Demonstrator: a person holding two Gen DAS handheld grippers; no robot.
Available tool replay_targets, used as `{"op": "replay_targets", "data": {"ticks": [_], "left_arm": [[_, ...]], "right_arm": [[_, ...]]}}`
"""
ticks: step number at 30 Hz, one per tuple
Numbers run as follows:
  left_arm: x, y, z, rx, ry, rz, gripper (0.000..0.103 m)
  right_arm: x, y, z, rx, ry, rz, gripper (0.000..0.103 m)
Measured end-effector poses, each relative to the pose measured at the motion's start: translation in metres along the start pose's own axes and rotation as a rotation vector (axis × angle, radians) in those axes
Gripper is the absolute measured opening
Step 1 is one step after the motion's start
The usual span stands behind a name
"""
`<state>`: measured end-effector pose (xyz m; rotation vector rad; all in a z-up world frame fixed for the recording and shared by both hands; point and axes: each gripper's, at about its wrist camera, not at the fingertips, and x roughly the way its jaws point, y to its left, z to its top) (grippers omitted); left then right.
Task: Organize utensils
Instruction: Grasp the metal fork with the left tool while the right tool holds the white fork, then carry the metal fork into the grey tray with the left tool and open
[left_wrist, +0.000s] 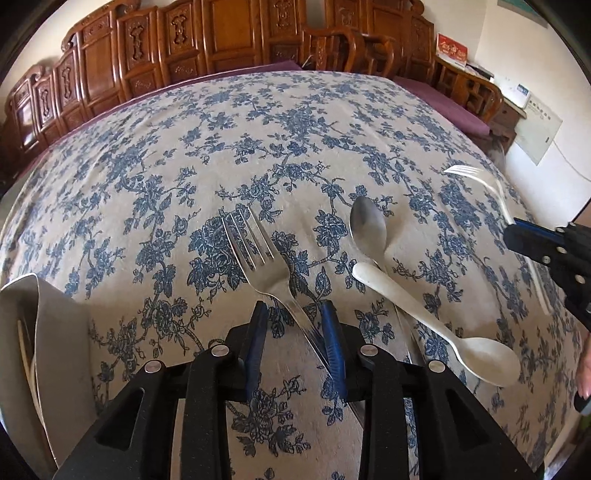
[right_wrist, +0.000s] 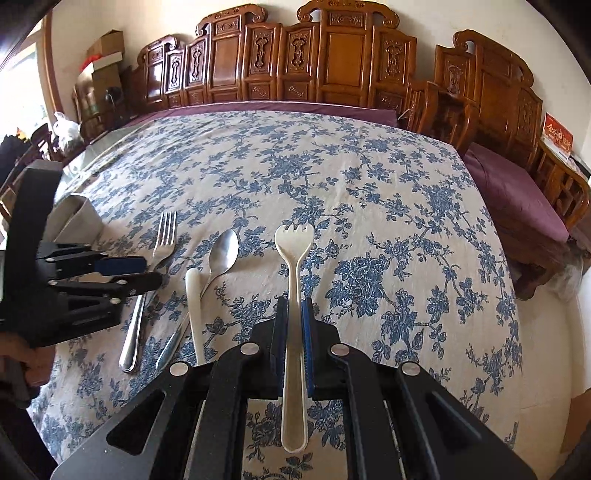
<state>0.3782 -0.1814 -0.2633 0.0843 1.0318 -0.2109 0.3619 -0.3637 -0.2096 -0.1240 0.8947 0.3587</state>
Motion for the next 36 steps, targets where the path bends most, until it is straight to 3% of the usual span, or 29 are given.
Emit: {"op": "replay_targets", "data": {"ticks": [5,7,12,20,36], "left_arm": [[0.001,-0.005,0.002,0.022,0.01,0.033,0.028],[0.0,-0.005,0.001,0.027,0.015,0.026,0.018],[-0.005,-0.001,-0.004,0.037,0.029,0.037,0.006],[-0.033,0.0,-0.017,0.099,0.001,0.016,0.006],[-0.148,0.052,-0.026,0.068,-0.158,-0.023,0.006]], "right_arm": [[-0.006,0.004,-0.003,-0.006,-0.002,0.008,0.009],[-0.011,0.007,-0.004,-0.007,-0.004,0.01,0.009],[-0.023,0.015,-0.008,-0.009,-0.015,0.012,0.009],[-0.052,0.038,-0.012,-0.003,-0.029,0.003,0.009],[-0.088,0.107,-0.009,-0.029,-0.064,0.014,0.009]]}}
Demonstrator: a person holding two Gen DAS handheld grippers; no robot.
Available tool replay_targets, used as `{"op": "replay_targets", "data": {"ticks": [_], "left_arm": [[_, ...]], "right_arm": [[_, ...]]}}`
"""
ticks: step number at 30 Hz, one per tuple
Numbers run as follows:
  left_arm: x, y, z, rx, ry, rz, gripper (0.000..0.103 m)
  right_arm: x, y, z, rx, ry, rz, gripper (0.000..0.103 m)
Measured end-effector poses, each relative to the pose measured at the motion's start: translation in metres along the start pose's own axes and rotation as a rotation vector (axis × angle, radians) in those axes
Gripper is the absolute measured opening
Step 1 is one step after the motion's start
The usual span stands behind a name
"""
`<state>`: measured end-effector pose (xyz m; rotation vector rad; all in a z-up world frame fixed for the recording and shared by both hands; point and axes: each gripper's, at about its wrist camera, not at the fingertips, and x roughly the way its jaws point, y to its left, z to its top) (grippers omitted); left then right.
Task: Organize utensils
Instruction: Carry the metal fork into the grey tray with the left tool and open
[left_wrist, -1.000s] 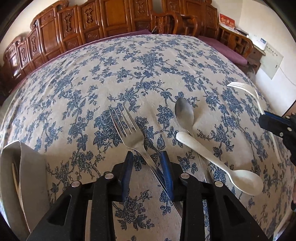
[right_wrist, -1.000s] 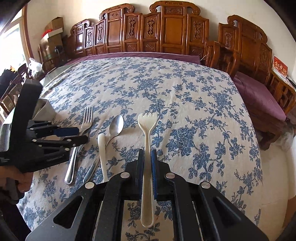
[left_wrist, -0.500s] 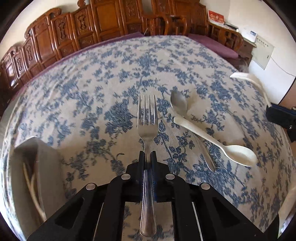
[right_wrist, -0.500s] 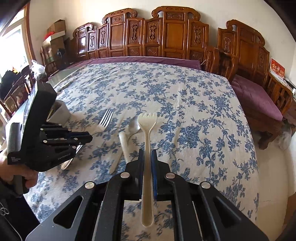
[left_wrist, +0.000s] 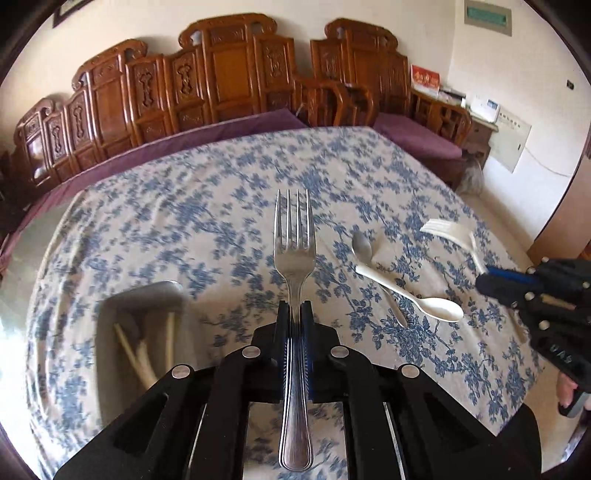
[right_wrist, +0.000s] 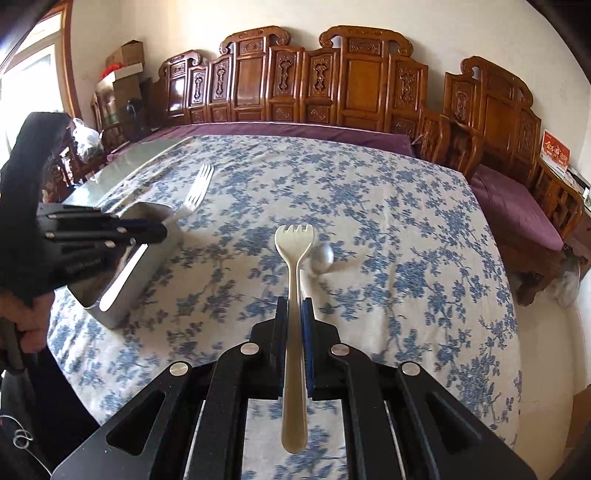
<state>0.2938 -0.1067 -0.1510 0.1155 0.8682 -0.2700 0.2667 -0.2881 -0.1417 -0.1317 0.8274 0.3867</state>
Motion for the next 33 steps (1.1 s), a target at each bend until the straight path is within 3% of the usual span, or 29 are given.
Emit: {"op": "replay_targets", "data": {"ticks": [7,12,21,33], "left_arm": [[-0.032,0.041,-0.007,-0.037,-0.036,0.015,0.006],[-0.034,0.069,-0.012,-0.059,-0.033,0.04,0.006],[-0.014,0.108,-0.027,-0.078,0.02,0.087,0.006],[0.027,0.126,-0.055,-0.09,0.118,0.109,0.006]], "right_arm": [[0.003,0.04,0.015,-0.026,-0.01,0.036,0.009],[0.008,0.063,0.022,-0.033,-0.015,0.069,0.009],[0.02,0.087,0.022,-0.027,-0.001,0.115,0.009],[0.039,0.102,0.019,-0.02,0.023,0.156,0.009]]}}
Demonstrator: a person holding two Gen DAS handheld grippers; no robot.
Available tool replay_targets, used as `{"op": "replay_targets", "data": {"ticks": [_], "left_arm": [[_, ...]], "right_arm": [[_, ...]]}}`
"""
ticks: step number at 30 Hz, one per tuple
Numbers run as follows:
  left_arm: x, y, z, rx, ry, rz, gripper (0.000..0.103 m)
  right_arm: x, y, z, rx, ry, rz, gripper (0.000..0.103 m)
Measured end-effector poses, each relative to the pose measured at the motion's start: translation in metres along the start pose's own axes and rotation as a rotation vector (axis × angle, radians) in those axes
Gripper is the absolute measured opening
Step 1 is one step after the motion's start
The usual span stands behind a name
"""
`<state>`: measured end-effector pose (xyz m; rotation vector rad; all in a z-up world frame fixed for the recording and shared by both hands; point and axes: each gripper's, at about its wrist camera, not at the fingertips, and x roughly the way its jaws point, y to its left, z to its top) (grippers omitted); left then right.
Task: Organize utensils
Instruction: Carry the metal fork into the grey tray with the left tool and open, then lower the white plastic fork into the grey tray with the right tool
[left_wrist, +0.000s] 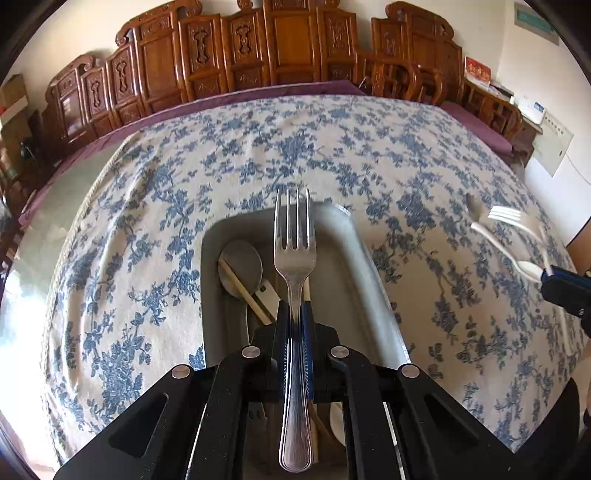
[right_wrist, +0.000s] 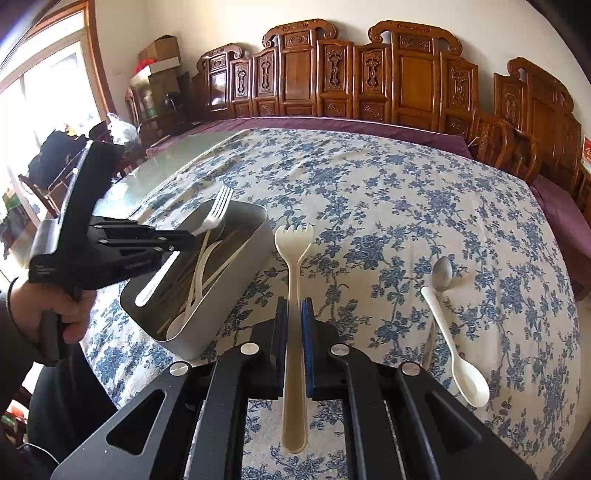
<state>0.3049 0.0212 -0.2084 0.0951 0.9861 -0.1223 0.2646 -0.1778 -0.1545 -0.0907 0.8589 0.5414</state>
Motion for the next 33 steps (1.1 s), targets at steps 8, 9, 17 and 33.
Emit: {"op": "replay_targets", "data": {"ticks": [8,9,17,33], "left_arm": [[0.018,-0.004,-0.003,0.006,0.031,0.001,0.006],[0.02,-0.004,-0.004,0.006,0.033,0.002,0.006],[0.029,-0.006,-0.005,-0.001,0.049,0.002,0.006],[-0.017,0.018,0.0,-0.042,-0.027,-0.023,0.006]], "right_arm": [[0.005,0.003,0.0,0.007,0.003,0.012,0.009],[0.005,0.003,0.0,0.008,0.003,0.013,0.009],[0.007,0.008,0.0,0.019,0.001,0.027,0.009],[0.024,0.041,0.015,0.003,0.001,0.062,0.009]]}}
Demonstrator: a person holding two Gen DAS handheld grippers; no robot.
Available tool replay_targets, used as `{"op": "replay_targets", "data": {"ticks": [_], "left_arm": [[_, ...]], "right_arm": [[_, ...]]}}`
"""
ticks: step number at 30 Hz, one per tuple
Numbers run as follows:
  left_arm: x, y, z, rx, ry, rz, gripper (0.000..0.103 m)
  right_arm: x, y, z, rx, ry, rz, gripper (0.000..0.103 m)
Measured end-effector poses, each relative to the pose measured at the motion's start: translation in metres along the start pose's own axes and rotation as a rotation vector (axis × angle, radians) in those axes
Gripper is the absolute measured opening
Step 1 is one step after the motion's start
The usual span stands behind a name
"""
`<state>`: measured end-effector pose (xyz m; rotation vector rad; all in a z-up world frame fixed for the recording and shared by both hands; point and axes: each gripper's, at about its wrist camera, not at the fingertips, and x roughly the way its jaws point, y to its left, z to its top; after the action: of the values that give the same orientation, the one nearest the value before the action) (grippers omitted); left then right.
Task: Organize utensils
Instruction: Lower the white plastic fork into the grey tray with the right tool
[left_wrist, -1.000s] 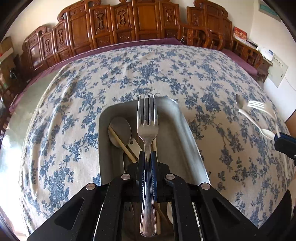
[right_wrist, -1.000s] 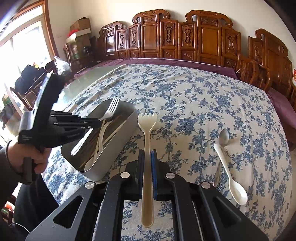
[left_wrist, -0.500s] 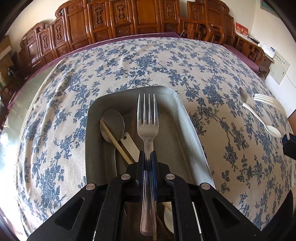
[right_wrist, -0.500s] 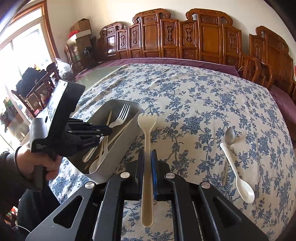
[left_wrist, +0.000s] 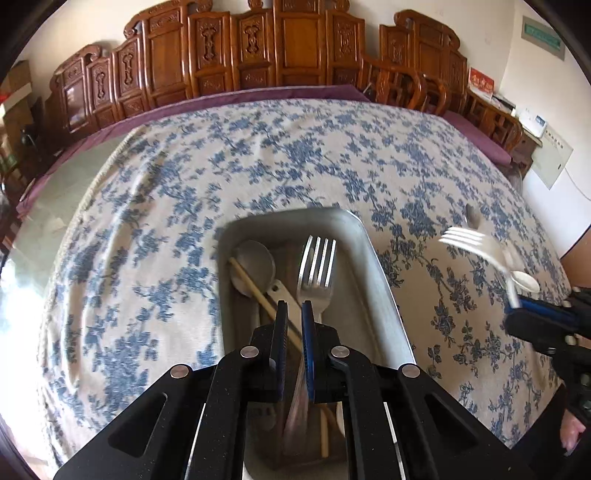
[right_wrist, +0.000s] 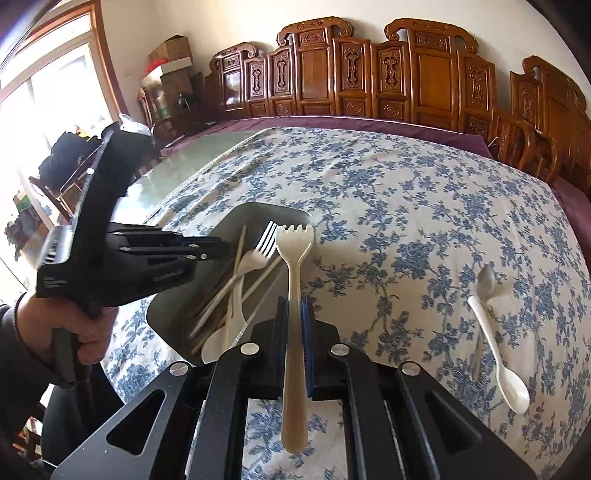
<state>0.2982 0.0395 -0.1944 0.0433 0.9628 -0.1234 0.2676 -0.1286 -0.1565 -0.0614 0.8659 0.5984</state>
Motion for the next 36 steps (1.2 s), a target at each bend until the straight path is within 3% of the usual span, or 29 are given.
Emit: {"op": "replay_targets", "data": {"ticks": [16,27,36], "left_arm": [[-0.048,0.043,-0.002,-0.04,-0.065,0.044,0.007],[-0.05,0.063,-0.011,-0.064,-0.056,0.067,0.007],[-0.047,0.071,-0.018,-0.078,-0.044,0.072,0.007]], "right_arm": [[0.058,0.036,0.025,0.003,0.047,0.046,0.009],[0.095,0.043,0.036,0.08,0.086,0.072,0.009],[0.116,0.054,0.026,0.084,0.138,0.056,0.009]]}}
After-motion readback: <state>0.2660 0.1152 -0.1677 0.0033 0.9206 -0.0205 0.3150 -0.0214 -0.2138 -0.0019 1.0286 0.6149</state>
